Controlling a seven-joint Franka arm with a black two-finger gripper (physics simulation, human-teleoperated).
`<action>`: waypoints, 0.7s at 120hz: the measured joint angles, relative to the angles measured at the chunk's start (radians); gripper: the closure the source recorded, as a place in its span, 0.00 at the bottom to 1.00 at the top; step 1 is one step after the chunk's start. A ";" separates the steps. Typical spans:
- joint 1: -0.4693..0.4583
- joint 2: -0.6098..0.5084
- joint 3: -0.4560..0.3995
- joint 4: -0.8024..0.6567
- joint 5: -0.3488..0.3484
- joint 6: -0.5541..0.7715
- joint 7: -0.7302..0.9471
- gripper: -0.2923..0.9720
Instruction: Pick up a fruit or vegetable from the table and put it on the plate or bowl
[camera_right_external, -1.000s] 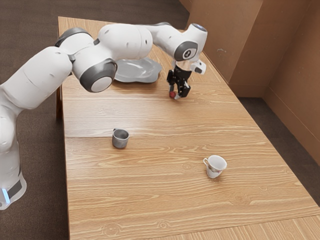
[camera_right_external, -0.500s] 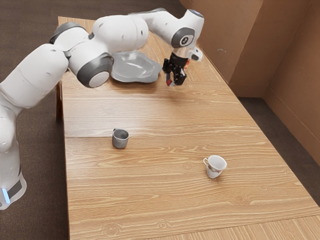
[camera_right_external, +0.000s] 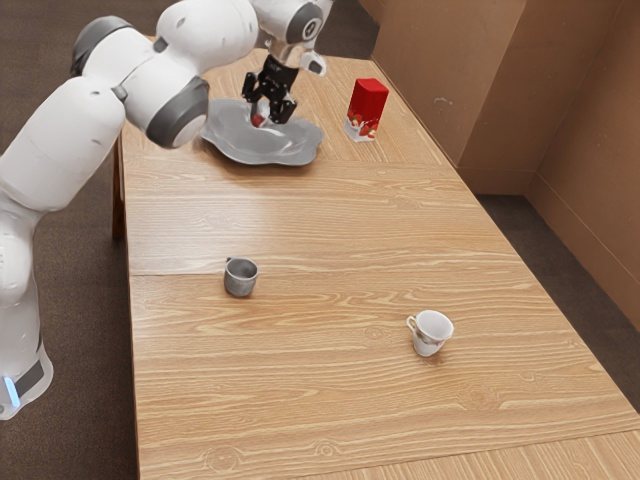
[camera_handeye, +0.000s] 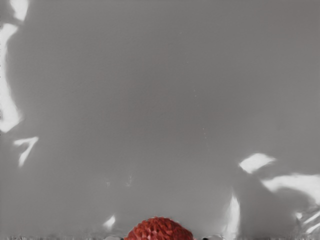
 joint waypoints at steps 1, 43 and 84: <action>0.001 0.000 0.000 -0.002 0.000 -0.001 0.001 0.64; -0.043 -0.106 0.002 -0.154 0.022 0.070 0.030 0.65; -0.229 -0.240 0.109 -0.354 0.089 0.284 0.043 0.65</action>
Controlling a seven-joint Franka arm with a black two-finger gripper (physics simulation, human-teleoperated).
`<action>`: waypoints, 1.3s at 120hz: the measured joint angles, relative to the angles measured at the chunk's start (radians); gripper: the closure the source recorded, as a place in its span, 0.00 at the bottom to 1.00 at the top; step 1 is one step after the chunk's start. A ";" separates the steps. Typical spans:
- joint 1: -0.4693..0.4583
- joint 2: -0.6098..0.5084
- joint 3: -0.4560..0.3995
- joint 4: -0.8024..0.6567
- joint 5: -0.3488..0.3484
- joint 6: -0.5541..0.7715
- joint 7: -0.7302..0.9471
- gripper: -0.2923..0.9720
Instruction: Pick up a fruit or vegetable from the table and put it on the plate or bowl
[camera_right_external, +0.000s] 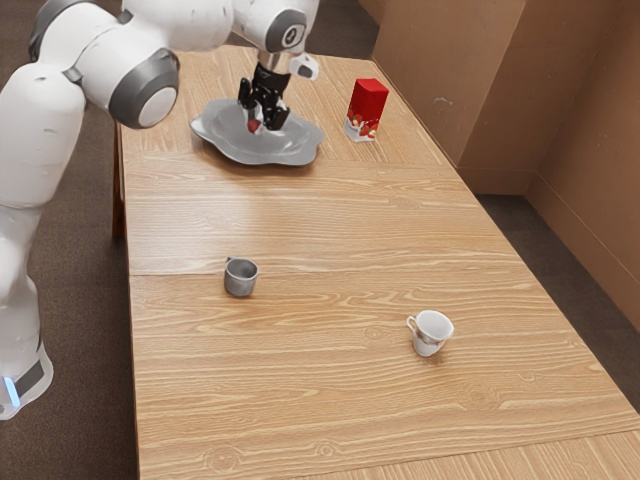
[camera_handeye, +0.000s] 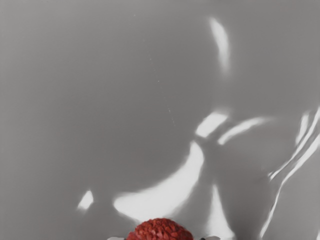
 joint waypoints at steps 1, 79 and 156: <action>-0.003 -0.003 0.003 -0.005 0.001 0.005 0.000 0.65; -0.017 -0.002 0.054 -0.124 0.034 0.263 0.003 0.66; -0.016 0.014 0.050 -0.164 0.034 0.393 -0.013 0.66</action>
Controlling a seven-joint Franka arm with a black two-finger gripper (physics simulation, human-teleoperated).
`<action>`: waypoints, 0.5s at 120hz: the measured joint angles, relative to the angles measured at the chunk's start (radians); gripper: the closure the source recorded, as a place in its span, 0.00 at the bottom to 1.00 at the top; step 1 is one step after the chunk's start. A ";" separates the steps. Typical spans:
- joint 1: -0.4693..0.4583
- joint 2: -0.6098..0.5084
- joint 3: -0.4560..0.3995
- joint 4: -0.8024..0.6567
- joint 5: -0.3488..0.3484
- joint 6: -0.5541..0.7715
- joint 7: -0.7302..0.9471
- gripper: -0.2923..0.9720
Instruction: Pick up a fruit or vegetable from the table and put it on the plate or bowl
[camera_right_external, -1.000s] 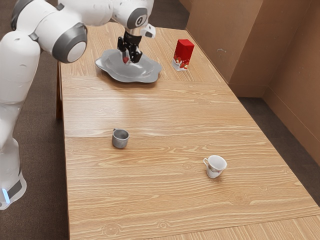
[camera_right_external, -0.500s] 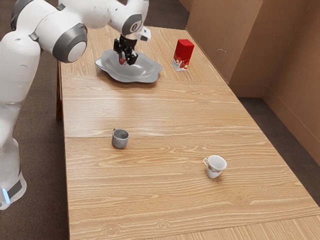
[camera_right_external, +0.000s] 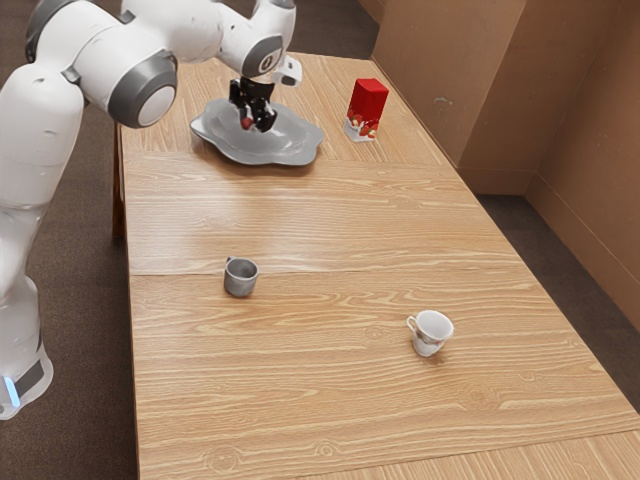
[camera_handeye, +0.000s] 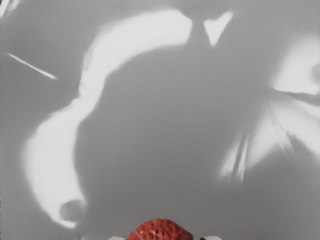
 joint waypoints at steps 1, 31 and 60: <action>0.000 0.000 0.000 0.000 0.000 0.002 -0.001 0.66; 0.001 0.011 -0.005 -0.018 0.001 0.029 -0.016 0.66; -0.009 -0.052 -0.007 -0.004 -0.004 0.011 -0.019 0.36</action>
